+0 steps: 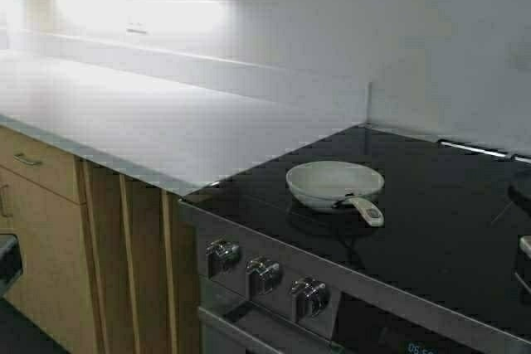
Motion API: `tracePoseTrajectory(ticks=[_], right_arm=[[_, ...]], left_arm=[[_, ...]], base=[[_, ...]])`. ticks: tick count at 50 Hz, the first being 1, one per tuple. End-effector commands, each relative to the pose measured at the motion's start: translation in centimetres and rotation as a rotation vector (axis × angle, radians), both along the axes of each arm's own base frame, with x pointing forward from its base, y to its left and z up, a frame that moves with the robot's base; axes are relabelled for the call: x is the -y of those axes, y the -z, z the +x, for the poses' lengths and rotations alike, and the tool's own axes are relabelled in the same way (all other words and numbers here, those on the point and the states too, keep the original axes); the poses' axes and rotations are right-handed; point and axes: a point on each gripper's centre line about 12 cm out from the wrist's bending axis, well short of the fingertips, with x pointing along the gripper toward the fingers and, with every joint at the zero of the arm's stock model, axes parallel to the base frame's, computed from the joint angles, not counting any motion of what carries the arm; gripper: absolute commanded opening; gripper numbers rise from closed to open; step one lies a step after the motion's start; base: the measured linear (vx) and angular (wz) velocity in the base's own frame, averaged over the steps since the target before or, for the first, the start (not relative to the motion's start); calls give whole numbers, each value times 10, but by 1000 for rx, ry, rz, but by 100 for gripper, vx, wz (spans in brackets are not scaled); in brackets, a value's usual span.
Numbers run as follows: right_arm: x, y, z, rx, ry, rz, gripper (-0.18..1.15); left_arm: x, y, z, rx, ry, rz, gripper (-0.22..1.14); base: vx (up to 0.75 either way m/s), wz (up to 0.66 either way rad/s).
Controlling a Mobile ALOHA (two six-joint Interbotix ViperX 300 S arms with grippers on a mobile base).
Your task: Wash the pan
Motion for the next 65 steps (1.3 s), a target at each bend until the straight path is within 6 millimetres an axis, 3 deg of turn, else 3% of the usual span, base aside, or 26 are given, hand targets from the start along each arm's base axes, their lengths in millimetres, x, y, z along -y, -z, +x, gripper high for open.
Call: tracePoseTrajectory(ticks=[1, 14, 38, 46, 65], right_arm=[[0, -5, 1, 17, -2, -1, 6], [0, -3, 1, 11, -2, 0, 6], [0, 0, 1, -2, -2, -1, 6], [0, 1, 2, -6, -2, -2, 6], [0, 4, 3, -17, -2, 0, 6]], left_arm=[[20, 22, 12, -32, 47, -88, 101], [62, 91, 36, -180, 151, -156, 101], [163, 227, 89, -426, 312, -534, 101], [192, 249, 103, -465, 345, -655, 101], [241, 277, 128, -521, 376, -782, 101]], base=[[0, 0], [0, 0], [0, 0], [0, 0], [0, 0]])
